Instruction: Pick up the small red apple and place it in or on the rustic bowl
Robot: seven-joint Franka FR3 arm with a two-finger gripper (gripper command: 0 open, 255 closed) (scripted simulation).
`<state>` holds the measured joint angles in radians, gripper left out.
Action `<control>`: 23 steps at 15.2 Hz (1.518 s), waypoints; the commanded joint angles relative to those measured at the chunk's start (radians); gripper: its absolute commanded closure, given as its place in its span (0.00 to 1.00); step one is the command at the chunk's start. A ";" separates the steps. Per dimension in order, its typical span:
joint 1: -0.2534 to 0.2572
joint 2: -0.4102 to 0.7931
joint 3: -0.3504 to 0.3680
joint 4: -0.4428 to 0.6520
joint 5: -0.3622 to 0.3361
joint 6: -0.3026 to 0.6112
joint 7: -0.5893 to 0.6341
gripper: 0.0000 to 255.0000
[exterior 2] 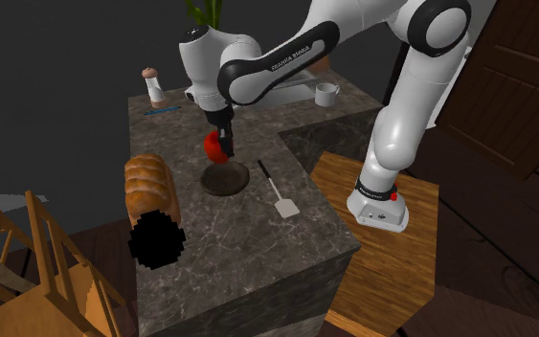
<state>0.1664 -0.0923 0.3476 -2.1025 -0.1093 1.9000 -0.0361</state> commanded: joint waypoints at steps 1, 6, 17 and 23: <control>0.000 0.007 0.000 -0.020 -0.004 0.027 0.004 1.00; 0.000 0.032 0.002 -0.063 -0.016 0.092 0.020 1.00; 0.000 0.057 0.004 -0.094 -0.028 0.145 0.034 1.00; 0.000 0.057 0.004 -0.094 -0.028 0.146 0.034 0.00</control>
<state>0.1664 -0.0356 0.3518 -2.1963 -0.1372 2.0453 -0.0021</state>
